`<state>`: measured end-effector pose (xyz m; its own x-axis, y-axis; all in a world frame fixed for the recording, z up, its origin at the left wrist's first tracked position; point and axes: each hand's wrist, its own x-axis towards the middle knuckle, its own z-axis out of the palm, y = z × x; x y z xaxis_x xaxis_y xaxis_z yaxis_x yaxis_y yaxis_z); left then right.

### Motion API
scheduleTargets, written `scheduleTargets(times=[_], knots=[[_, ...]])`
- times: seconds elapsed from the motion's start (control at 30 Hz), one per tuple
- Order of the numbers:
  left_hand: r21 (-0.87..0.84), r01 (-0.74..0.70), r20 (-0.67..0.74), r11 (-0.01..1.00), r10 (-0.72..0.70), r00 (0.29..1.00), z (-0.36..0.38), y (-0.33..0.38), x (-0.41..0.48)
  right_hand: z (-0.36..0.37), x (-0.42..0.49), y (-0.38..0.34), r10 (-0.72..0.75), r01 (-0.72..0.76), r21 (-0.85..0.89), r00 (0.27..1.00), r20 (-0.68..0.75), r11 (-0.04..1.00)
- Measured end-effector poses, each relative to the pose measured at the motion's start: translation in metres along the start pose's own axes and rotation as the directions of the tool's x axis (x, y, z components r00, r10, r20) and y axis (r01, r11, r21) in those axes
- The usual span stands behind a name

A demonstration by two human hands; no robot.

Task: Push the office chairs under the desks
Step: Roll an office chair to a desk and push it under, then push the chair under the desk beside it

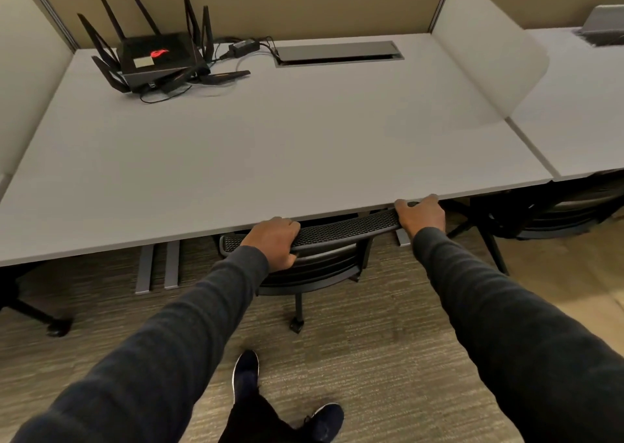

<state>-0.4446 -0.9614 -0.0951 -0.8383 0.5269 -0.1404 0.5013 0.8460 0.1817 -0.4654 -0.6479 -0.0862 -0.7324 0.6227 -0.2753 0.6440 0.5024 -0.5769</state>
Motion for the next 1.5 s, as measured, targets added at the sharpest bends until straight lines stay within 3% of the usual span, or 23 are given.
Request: scheduleTargets(times=[0.53,0.77,0.9,1.1,1.2,1.5], knots=[[-0.084,-0.005,0.041,0.996,0.009,0.999,0.010,-0.015,0.021,0.007,0.002,0.004,-0.005,0.005,0.042,1.000,-0.013,0.999],[-0.089,-0.032,0.132,0.996,0.044,0.990,-0.006,0.017,0.054,-0.015,0.011,0.022,-0.132,0.146,-0.175,0.987,0.089,0.974],[-0.100,-0.055,0.066,0.993,0.062,0.996,-0.006,0.076,0.093,-0.044,0.025,0.053,-0.230,0.242,-0.237,0.970,0.077,0.941],[0.036,-0.105,-0.078,0.994,0.108,0.991,0.003,0.207,0.161,-0.123,0.064,0.126,-0.294,0.295,-0.244,0.955,0.041,0.924],[0.077,-0.135,-0.061,0.988,0.140,0.988,0.010,0.276,0.194,-0.172,0.088,0.172,-0.310,0.314,-0.260,0.949,0.060,0.913],[-0.033,-0.143,-0.018,0.989,0.143,0.990,0.026,0.446,0.270,-0.288,0.162,0.255,-0.348,0.322,-0.291,0.936,-0.041,0.901]])
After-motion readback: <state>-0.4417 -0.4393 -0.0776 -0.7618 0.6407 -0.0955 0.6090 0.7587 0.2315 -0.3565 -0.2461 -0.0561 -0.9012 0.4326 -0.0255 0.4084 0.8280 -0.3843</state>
